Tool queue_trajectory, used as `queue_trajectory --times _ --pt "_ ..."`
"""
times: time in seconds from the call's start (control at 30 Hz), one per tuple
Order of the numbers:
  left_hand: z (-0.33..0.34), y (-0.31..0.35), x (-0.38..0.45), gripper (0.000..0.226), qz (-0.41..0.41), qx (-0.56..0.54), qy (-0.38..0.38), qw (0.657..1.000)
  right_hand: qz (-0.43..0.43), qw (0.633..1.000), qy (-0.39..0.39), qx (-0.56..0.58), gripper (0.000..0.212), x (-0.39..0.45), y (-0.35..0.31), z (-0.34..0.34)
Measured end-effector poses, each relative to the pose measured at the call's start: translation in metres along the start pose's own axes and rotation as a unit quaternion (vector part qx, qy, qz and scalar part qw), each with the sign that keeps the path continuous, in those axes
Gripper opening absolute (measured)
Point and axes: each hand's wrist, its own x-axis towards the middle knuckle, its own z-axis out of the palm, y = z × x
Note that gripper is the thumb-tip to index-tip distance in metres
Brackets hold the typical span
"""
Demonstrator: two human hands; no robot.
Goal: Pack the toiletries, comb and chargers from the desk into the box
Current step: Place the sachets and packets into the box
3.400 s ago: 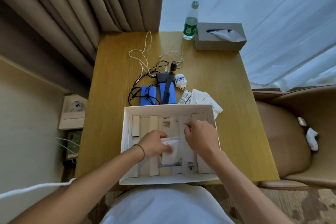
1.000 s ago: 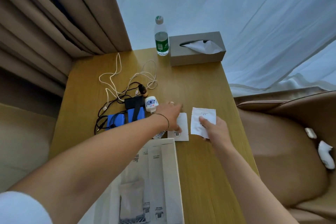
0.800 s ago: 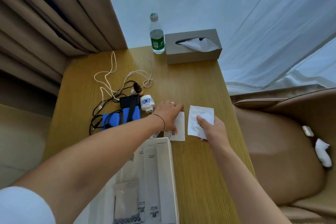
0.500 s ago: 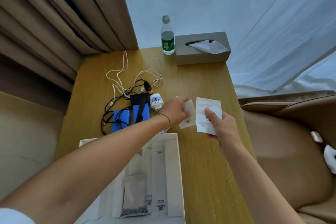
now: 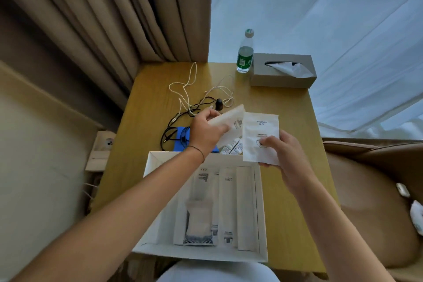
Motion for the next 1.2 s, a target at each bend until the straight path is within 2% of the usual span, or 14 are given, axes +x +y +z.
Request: queue_trajectory --times 0.13,0.27,0.47,0.63,0.9,1.0,1.2 --pt "-0.042 -0.003 -0.01 0.036 -0.016 -0.034 0.022 0.999 0.02 0.997 -0.038 -0.07 0.036 -0.01 0.005 0.024" --pt "-0.074 -0.006 -0.016 0.039 -0.023 -0.052 0.032 0.998 0.04 0.992 -0.069 -0.099 0.025 -0.018 0.021 0.049" --pt "-0.107 -0.016 -0.034 0.016 -0.043 -0.11 0.053 0.992 0.054 0.984 -0.055 -0.159 0.022 -0.03 0.056 0.071" --pt "-0.122 -0.03 -0.044 0.015 -0.052 -0.132 0.062 0.988 0.118 0.967 -0.047 -0.221 0.011 -0.032 0.09 0.084" --pt "-0.139 -0.042 -0.064 0.018 -0.041 -0.117 0.044 0.991 0.204 0.939 -0.017 -0.275 0.027 -0.006 0.134 0.098" --pt "-0.143 -0.047 -0.072 0.017 -0.054 -0.113 0.034 0.992 0.216 0.935 -0.008 -0.281 0.032 0.006 0.145 0.098" --pt "-0.142 -0.061 -0.089 0.016 -0.083 -0.083 -0.001 0.993 0.189 0.901 0.009 -0.391 0.014 0.012 0.162 0.102"
